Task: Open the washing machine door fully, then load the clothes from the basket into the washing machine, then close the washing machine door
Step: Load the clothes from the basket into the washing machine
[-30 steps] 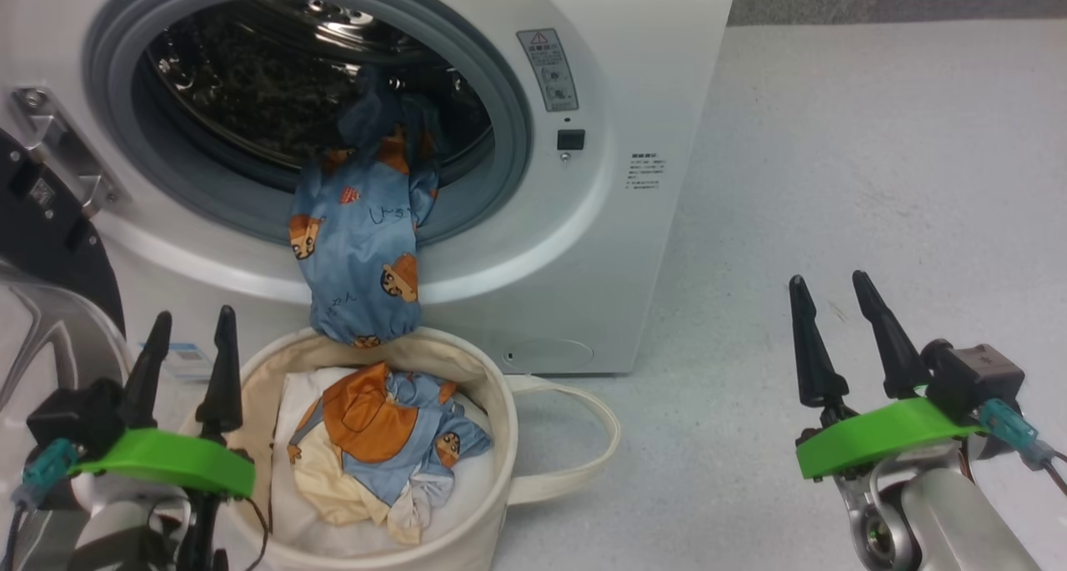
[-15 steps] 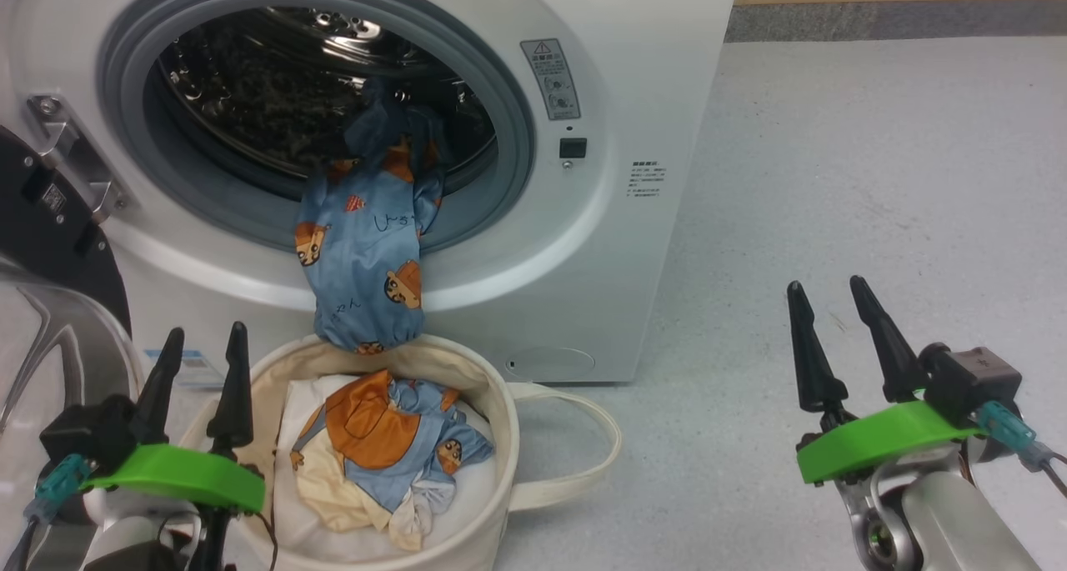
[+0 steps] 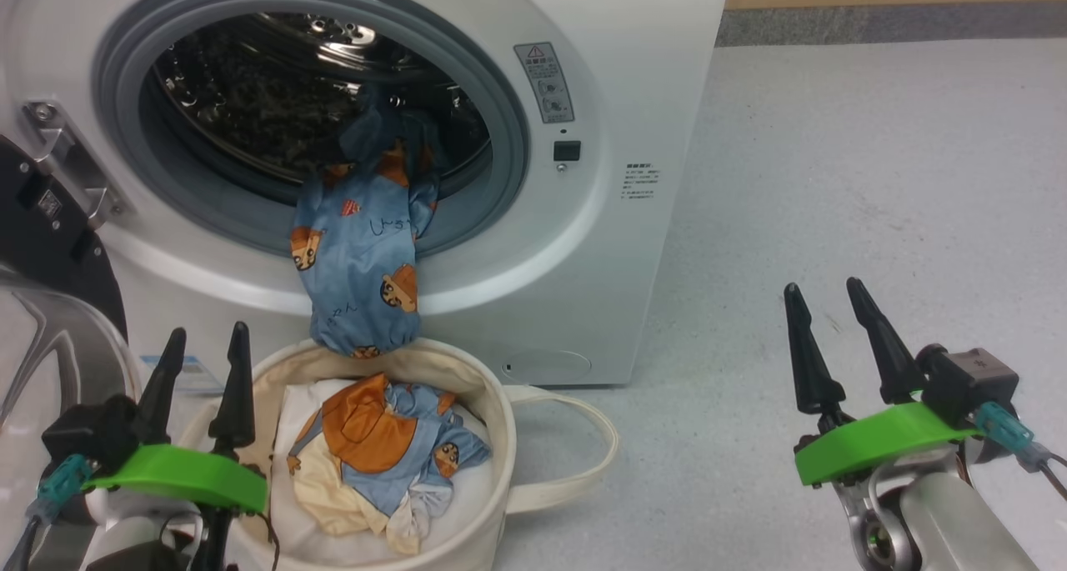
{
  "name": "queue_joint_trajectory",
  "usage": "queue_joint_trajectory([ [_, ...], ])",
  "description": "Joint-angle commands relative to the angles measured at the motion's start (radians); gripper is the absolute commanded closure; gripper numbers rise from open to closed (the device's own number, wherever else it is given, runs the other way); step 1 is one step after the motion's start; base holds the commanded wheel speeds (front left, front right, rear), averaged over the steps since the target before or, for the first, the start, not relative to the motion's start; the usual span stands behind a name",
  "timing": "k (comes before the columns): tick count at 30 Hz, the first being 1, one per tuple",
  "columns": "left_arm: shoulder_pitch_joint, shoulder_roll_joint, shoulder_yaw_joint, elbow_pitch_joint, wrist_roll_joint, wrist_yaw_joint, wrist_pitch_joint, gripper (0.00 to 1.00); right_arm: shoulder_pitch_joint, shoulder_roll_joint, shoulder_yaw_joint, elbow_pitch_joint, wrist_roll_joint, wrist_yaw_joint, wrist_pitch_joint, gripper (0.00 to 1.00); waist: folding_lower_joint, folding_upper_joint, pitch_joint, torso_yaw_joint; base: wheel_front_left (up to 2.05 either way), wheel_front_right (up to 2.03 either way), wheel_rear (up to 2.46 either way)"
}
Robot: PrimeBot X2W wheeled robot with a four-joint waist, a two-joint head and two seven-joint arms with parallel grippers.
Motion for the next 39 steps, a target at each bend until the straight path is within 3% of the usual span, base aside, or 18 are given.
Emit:
queue_joint_trajectory([
  [1, -0.014, 0.019, 0.035, -0.035, 0.007, -0.006, -0.009, 0.0, -0.004, -0.012, 0.017, -0.029, 0.004, 0.0, -0.012, 0.0, 0.0, -0.0001, 0.004, 0.0, 0.0, 0.0, 0.0],
  [39, -0.042, 0.007, 0.034, -0.006, -0.002, -0.006, -0.009, 0.0, -0.03, 0.001, 0.016, -0.043, -0.003, 0.0, -0.012, 0.0, 0.0, -0.0001, 0.057, -0.028, 0.0, 0.0, 0.0],
])
